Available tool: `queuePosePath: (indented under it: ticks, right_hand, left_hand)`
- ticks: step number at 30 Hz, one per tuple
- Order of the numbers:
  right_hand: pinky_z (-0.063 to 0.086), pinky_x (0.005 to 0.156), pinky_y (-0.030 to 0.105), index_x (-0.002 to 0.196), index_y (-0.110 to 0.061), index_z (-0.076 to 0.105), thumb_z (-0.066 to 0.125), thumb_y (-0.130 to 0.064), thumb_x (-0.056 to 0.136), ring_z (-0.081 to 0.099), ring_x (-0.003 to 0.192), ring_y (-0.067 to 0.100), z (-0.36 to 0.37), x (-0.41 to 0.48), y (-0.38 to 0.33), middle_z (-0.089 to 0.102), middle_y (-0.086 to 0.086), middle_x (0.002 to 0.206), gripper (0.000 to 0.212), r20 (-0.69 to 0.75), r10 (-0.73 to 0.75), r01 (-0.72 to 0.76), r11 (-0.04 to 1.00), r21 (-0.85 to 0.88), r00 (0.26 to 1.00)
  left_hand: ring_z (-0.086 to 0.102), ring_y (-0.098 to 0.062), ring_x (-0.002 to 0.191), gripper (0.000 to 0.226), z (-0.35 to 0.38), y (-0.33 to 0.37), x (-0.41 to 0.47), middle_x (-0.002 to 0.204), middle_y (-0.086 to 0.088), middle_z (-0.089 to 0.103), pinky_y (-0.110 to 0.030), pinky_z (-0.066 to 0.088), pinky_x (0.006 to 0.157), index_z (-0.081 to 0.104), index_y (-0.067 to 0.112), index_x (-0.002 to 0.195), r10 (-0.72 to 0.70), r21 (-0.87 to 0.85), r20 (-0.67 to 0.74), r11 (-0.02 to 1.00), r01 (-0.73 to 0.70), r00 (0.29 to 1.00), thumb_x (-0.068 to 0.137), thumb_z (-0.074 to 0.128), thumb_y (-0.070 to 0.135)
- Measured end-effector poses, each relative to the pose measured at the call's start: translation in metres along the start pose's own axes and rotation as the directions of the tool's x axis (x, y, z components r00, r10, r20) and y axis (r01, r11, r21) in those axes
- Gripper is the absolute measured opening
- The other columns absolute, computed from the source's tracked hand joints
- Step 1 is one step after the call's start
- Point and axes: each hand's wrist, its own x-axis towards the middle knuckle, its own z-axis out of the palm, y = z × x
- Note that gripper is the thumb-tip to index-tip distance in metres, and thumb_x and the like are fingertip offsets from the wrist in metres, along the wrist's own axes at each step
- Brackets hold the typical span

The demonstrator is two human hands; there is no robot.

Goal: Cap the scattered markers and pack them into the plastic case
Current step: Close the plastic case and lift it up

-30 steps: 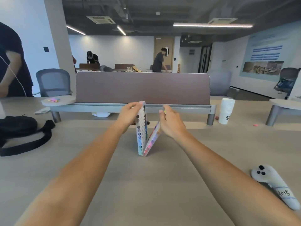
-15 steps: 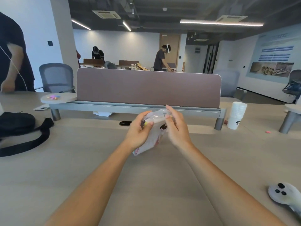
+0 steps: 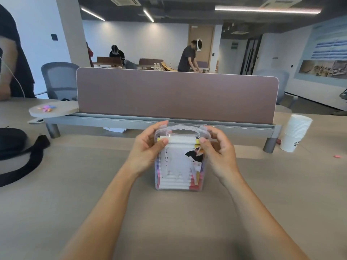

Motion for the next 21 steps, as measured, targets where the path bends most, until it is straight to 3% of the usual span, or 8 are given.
queuePosePath:
  ticks: [3,6,9,13,16,21]
  right_hand:
    - [0.052,0.067,0.017,0.126,-0.016,0.057,0.065,0.002,0.09,0.065,0.075,-0.001,-0.001,0.006,-0.003,0.068,-0.008,0.097,0.04,0.016,-0.002,0.001,0.999,0.034,1.0]
    - [0.058,0.069,0.032,0.126,-0.032,0.058,0.071,0.002,0.086,0.065,0.075,0.016,-0.005,0.012,-0.003,0.065,0.013,0.107,0.054,0.061,-0.016,0.015,1.0,0.015,0.998]
    - [0.058,0.076,0.047,0.117,-0.052,0.06,0.079,-0.012,0.08,0.064,0.078,0.033,-0.012,0.013,-0.002,0.063,0.005,0.107,0.058,0.071,-0.084,0.09,0.991,-0.098,0.994]
    - [0.055,0.081,0.037,0.113,-0.051,0.063,0.08,-0.015,0.081,0.066,0.088,0.016,-0.02,0.012,-0.006,0.065,-0.007,0.106,0.051,0.082,-0.126,0.138,0.977,-0.162,0.989]
    - [0.056,0.085,0.047,0.114,-0.049,0.065,0.077,-0.024,0.078,0.07,0.095,0.024,-0.022,0.013,-0.004,0.068,-0.007,0.11,0.045,0.085,-0.113,0.125,0.979,-0.158,0.99]
    - [0.056,0.078,0.036,0.114,-0.047,0.066,0.079,-0.02,0.081,0.07,0.085,0.02,-0.024,0.014,-0.001,0.07,-0.005,0.109,0.044,0.092,-0.125,0.14,0.975,-0.171,0.988]
  left_hand:
    - [0.065,-0.008,0.101,0.05,-0.001,0.0,0.003,0.111,0.007,0.071,-0.019,0.052,0.083,0.052,0.022,0.132,-0.005,-0.016,0.024,1.0,0.005,1.0,0.092,0.056,-0.008]
    - [0.067,-0.008,0.092,0.056,0.0,0.0,0.002,0.106,-0.001,0.072,-0.02,0.053,0.077,0.05,0.024,0.131,0.024,-0.023,0.015,0.999,-0.024,1.0,0.09,0.056,-0.012]
    - [0.067,-0.006,0.081,0.051,0.0,-0.001,0.001,0.094,0.006,0.074,-0.019,0.053,0.071,0.054,0.021,0.124,0.056,-0.019,-0.012,0.998,-0.057,0.998,0.085,0.061,-0.01]
    - [0.06,0.0,0.076,0.044,0.002,-0.004,0.001,0.095,0.019,0.071,-0.017,0.052,0.075,0.061,0.018,0.119,0.092,0.035,-0.01,0.995,-0.092,0.996,0.079,0.067,0.0]
    - [0.053,0.005,0.063,0.043,0.007,-0.008,0.002,0.083,0.024,0.068,-0.012,0.048,0.067,0.06,0.017,0.119,0.108,0.088,-0.007,0.99,-0.107,0.994,0.084,0.064,-0.008]
    - [0.063,-0.009,0.082,0.04,0.005,-0.008,0.006,0.099,0.012,0.073,-0.021,0.054,0.077,0.062,0.02,0.119,0.076,0.055,0.0,0.996,-0.076,0.997,0.083,0.066,0.003]
